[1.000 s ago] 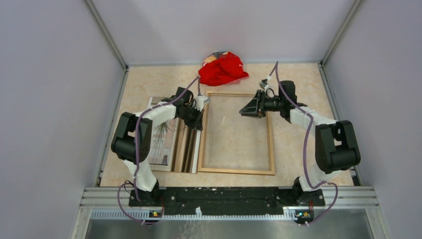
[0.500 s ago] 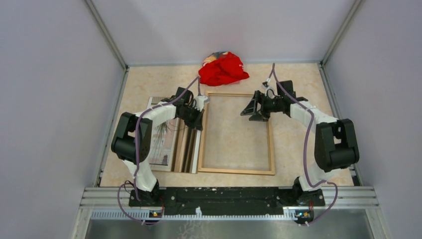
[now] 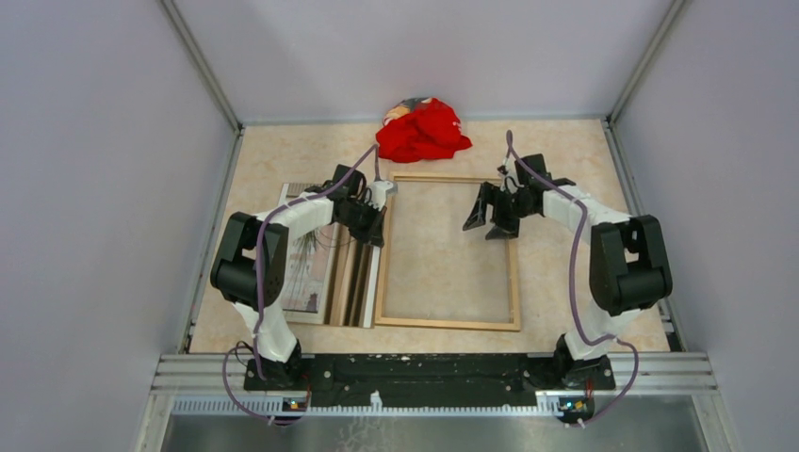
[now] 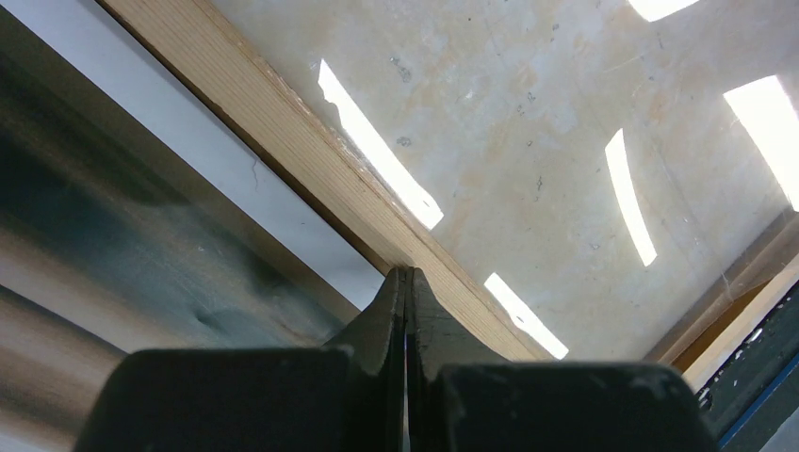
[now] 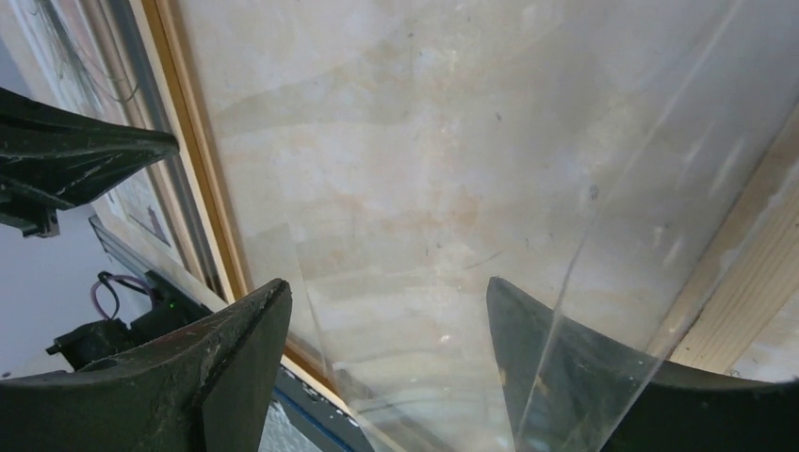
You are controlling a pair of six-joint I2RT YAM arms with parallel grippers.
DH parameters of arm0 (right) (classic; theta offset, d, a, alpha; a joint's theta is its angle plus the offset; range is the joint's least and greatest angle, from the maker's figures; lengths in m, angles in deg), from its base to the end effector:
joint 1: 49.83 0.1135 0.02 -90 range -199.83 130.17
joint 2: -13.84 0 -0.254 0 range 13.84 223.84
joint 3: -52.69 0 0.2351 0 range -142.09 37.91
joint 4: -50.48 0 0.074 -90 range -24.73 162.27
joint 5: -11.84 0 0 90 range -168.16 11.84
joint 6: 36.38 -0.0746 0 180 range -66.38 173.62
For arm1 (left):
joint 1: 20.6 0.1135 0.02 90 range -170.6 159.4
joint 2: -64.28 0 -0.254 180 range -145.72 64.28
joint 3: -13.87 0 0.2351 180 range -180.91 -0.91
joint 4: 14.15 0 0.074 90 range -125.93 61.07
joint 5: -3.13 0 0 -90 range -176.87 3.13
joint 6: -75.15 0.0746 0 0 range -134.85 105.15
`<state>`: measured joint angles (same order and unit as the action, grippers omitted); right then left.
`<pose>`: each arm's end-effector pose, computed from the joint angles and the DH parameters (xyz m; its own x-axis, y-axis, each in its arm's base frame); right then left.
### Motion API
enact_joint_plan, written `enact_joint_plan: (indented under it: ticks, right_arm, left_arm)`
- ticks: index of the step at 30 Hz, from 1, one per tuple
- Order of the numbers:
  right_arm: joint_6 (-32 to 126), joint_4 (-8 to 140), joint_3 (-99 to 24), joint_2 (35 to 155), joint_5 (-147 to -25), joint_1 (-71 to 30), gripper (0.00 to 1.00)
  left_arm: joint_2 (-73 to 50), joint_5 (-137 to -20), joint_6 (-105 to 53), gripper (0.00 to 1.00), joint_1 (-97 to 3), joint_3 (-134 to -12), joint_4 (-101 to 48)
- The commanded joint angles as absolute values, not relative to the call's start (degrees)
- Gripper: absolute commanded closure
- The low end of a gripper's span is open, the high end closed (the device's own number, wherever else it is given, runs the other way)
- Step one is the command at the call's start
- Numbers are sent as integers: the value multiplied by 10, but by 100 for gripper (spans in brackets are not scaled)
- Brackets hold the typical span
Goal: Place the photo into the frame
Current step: Place the photo frame item in the photo frame.
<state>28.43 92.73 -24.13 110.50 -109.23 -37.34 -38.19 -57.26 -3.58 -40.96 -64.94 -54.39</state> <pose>0.3189 0.1101 0.1641 -0.9599 0.1608 -0.2295 -0.0138 0.7908 0.6119 0.3165 -0.1568 0.1425 -0.7267 0.4509 -0.5182 0.6611 0.6641 -0.3492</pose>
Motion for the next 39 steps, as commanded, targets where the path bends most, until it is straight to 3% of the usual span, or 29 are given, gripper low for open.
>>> enact_joint_plan:
  ticks: [1,10,14,27,39]
  right_arm:
    - [298,936,-277,1122,-1065,-358,23]
    - [324,1024,-326,1128,-932,-334,12]
    - [336,1059,-335,1110,-877,-333,2]
    - [335,1044,-319,1113,-899,-333,1]
    - [348,1075,-335,1123,-827,-333,1]
  left_arm:
    - [-386,-583,-22,100,-417,-638,-552]
    - [-386,-582,-22,100,-417,-633,-551]
    - [-385,-583,-21,100,-417,-632,-550]
    - [-383,-583,-23,100,-417,-641,-554]
    - [-386,-582,-21,100,-417,-642,-555]
